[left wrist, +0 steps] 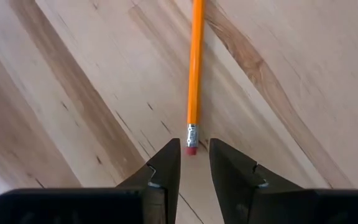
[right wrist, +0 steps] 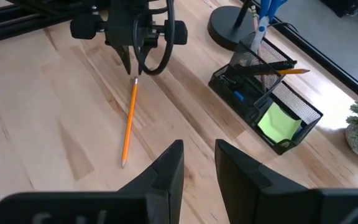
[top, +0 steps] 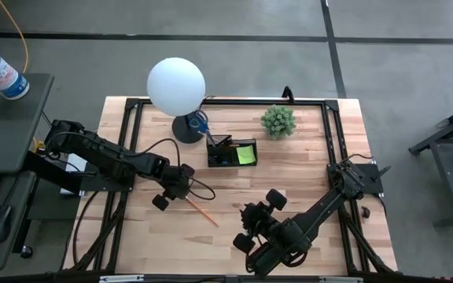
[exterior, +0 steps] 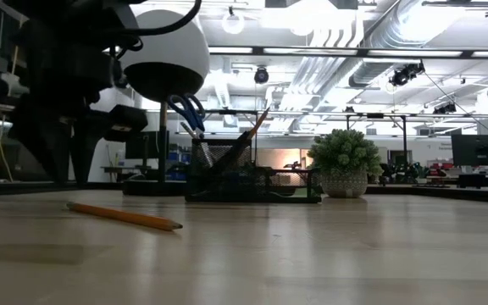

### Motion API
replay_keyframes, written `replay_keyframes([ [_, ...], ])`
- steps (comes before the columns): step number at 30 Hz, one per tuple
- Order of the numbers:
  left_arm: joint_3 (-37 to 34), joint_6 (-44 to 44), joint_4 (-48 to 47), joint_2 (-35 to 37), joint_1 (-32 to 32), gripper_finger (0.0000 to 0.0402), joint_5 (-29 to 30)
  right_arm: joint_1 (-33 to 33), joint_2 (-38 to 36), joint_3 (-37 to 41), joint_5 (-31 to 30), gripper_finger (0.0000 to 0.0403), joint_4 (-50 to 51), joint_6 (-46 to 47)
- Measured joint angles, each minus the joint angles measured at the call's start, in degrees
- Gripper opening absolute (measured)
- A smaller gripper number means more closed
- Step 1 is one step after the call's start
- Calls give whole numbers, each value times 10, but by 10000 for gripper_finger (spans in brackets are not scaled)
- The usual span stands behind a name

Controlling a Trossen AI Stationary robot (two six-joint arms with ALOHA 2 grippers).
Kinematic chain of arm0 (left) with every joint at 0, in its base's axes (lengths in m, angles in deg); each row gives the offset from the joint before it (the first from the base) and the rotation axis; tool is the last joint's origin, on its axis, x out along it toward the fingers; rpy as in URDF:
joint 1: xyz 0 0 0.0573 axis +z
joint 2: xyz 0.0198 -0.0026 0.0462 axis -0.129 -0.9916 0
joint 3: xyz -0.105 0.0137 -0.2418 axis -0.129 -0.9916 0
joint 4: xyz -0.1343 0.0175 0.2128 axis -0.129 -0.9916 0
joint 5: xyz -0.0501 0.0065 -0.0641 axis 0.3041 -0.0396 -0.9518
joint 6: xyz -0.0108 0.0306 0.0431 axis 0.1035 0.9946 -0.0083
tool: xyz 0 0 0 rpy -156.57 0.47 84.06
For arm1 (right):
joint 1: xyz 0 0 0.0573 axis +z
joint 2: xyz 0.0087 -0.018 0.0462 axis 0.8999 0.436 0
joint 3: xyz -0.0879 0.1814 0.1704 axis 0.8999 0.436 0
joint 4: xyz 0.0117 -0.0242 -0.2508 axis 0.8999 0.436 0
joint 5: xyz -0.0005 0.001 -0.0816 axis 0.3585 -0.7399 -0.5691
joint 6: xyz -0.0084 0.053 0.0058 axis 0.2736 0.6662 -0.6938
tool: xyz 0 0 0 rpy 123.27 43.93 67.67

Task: Pick and place office supplies into organizer
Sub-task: Put the orange pencil into the desk organizer

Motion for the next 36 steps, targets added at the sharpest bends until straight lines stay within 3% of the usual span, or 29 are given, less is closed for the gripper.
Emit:
replay_keyframes([
  [23, -31, 5, 40, -1, 0, 76, 0, -3, 0, 0, -1, 82, -1, 9],
  [36, -30, 4, 58, -37, 0, 76, -7, -3, 0, 0, -3, 82, 0, 9],
])
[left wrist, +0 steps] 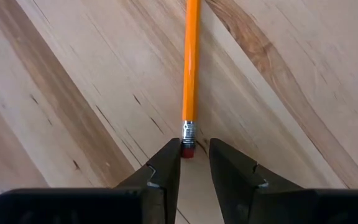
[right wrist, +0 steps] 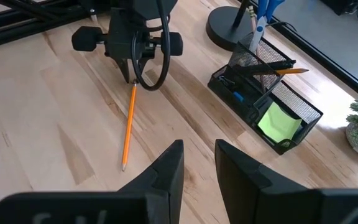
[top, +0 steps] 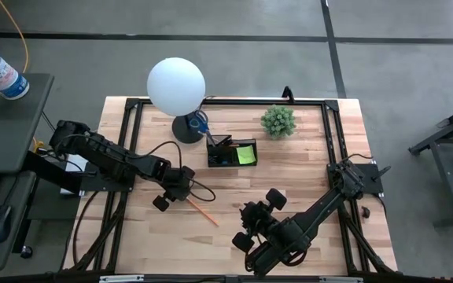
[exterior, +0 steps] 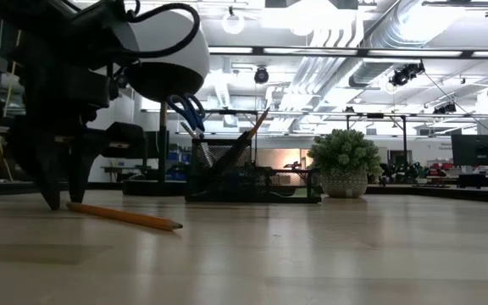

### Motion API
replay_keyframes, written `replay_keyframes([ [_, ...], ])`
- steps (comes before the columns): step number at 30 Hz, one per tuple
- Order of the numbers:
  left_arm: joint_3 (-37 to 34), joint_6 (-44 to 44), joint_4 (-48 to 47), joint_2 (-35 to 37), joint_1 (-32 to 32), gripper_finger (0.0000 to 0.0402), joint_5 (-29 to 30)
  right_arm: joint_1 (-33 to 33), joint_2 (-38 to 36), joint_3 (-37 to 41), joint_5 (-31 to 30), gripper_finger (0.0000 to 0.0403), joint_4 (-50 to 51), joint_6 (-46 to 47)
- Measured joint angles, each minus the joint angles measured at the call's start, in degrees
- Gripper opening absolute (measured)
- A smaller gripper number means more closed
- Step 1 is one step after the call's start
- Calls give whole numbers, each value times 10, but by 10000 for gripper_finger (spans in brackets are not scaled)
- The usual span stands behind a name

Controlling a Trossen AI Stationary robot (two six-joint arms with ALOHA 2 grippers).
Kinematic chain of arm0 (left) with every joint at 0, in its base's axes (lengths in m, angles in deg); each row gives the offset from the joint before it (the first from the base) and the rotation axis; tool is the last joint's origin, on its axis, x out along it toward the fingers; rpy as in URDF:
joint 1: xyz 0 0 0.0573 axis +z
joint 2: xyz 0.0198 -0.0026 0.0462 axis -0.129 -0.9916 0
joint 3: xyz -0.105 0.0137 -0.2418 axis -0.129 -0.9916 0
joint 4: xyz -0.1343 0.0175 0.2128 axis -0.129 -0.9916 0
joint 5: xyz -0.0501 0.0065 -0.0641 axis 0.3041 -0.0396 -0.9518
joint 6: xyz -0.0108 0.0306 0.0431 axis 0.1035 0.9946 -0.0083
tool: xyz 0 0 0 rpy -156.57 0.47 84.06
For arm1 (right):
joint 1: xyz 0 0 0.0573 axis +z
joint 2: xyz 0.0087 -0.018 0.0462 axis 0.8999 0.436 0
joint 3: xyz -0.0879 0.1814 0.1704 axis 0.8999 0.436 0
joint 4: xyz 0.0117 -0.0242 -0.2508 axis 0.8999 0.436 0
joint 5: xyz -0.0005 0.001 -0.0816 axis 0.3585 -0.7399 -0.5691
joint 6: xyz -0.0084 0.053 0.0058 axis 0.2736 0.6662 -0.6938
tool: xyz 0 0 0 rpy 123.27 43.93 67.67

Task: Pick and place office supplies into organizer
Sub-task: Put the orange pencil into the desk organizer

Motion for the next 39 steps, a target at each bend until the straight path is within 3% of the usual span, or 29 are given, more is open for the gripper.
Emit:
replay_keyframes([
  [10, 1, 0, 5, -9, 0, 72, 3, 0, 0, 0, 0, 82, 0, 0],
  [17, 1, -2, 13, -10, 0, 9, 5, 0, 0, 0, -1, 82, 2, 0],
  [27, 31, -47, -32, -13, 0, 6, 46, 0, 0, 0, 15, 82, 2, 6],
  [39, 83, -51, -67, -12, 0, 2, 46, 44, 14, 0, 39, 82, 2, 79],
])
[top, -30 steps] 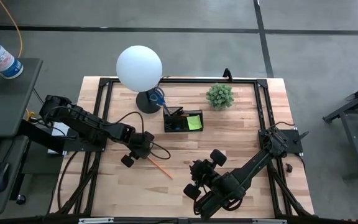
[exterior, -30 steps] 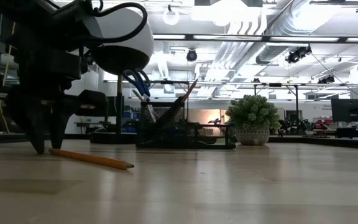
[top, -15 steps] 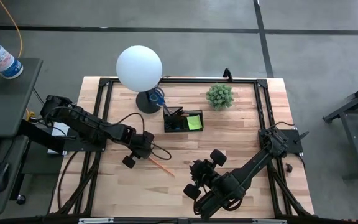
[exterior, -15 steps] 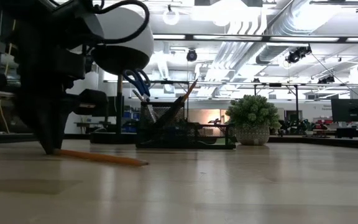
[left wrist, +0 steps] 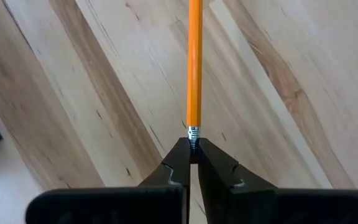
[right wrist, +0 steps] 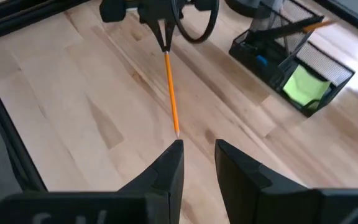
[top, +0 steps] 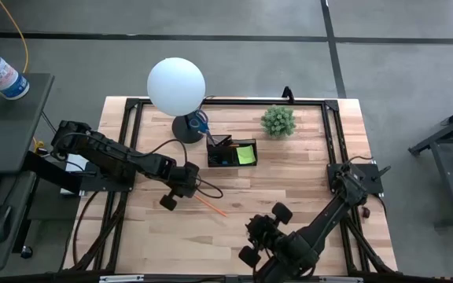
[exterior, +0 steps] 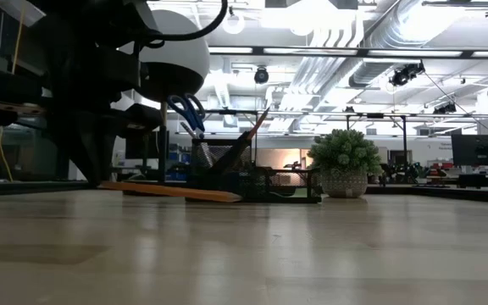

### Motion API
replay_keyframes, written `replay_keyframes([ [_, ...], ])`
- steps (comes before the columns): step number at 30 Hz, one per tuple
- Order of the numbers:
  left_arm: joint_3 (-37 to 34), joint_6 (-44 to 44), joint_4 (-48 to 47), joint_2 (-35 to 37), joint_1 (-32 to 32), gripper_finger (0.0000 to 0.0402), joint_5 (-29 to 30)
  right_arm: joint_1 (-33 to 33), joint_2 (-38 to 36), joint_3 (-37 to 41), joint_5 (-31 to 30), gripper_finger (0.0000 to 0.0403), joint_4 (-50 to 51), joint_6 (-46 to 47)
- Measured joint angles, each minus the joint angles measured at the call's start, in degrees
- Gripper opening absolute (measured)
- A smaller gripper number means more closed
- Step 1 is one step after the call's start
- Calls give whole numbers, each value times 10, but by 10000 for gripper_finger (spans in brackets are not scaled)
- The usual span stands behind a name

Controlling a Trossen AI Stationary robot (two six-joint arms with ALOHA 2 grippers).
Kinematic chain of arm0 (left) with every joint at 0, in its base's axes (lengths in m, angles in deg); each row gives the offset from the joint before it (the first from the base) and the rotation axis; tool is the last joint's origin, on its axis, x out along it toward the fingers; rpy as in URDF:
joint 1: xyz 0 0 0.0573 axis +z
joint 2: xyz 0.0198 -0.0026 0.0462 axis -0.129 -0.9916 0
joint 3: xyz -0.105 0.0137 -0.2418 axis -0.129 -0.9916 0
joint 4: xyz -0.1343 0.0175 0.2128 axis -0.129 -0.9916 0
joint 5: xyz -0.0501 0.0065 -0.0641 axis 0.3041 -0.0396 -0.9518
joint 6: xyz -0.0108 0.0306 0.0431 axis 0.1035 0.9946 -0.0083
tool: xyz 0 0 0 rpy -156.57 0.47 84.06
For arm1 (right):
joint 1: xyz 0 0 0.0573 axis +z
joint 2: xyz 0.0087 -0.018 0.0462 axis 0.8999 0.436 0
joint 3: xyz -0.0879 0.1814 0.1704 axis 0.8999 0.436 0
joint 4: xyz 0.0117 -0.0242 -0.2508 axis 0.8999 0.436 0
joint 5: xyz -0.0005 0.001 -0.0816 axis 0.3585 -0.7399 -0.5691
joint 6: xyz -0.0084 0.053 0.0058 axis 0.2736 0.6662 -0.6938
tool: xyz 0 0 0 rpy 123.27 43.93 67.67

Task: Pick and place office supplies into organizer
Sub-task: Put the orange pencil into the desk organizer

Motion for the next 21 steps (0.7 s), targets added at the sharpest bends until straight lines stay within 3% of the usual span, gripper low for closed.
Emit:
replay_keyframes([
  [11, 53, 0, -52, 13, 0, 1, -3, 21, 56, 0, -4, 82, 0, 143],
  [21, 70, -46, -65, 80, 20, 0, -12, 56, 67, 0, -41, 82, 0, 238],
])
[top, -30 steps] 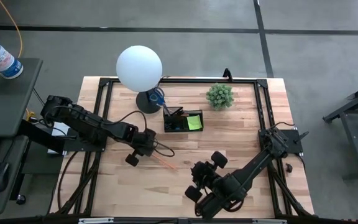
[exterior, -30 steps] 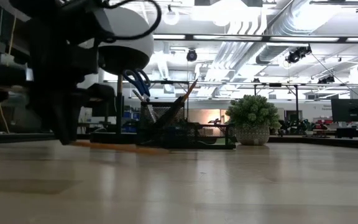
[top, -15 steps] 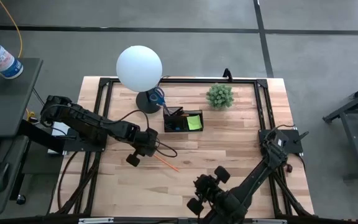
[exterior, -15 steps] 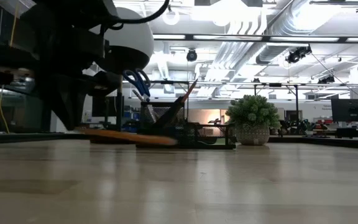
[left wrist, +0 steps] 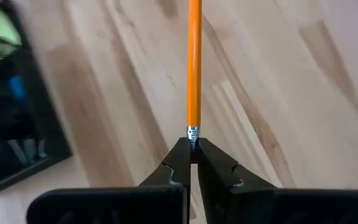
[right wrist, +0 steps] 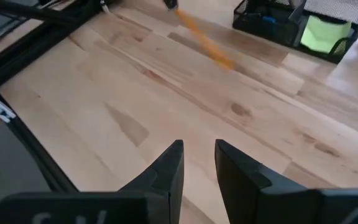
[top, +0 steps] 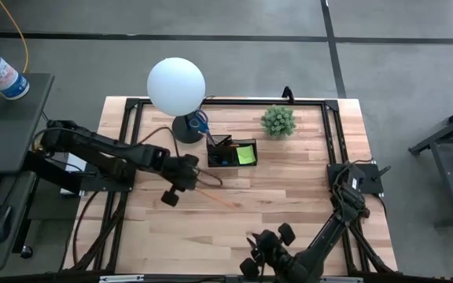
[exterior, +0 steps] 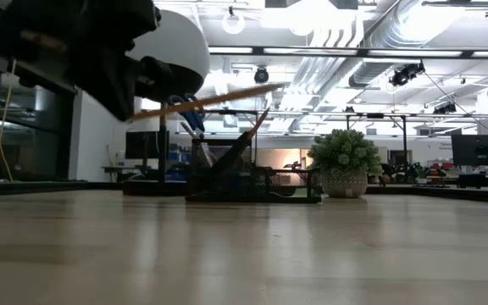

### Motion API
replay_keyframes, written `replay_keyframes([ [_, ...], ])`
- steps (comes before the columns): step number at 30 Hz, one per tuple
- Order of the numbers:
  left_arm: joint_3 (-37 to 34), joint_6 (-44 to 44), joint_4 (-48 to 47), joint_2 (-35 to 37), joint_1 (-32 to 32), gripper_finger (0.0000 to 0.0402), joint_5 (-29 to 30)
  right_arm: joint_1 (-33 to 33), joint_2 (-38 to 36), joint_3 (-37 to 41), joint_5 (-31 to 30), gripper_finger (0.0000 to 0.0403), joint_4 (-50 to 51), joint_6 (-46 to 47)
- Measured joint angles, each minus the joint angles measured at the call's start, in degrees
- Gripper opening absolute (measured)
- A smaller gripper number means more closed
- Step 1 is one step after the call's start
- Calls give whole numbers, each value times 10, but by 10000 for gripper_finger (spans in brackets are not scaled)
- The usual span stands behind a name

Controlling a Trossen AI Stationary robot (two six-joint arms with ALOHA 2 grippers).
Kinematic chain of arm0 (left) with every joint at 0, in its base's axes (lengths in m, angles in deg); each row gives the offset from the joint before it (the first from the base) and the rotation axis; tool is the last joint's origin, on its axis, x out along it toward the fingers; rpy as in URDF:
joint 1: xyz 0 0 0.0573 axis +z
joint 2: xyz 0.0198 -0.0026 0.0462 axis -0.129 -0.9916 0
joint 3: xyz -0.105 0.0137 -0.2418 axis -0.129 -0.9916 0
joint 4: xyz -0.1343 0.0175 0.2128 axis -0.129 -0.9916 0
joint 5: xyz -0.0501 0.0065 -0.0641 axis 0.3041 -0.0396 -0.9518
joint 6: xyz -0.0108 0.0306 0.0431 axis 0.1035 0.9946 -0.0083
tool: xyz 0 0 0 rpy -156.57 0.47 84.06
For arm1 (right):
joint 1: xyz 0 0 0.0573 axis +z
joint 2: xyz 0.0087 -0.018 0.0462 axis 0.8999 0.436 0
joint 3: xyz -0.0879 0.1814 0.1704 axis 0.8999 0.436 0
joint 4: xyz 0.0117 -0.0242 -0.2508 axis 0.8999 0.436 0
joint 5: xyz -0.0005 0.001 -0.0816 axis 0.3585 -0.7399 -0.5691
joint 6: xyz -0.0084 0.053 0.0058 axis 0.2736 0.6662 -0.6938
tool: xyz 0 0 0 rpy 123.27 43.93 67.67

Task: Pick and place office supplies into organizer
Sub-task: Put the orange pencil into the desk organizer

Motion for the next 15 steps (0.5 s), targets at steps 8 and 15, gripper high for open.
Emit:
replay_keyframes([
  [8, 0, -53, 19, 75, 50, 0, -41, -1, 6, 40, -26, 82, -1, 51],
  [15, 0, -96, 49, 114, 68, 0, -58, -25, 1, 97, -47, 82, 0, 106],
])
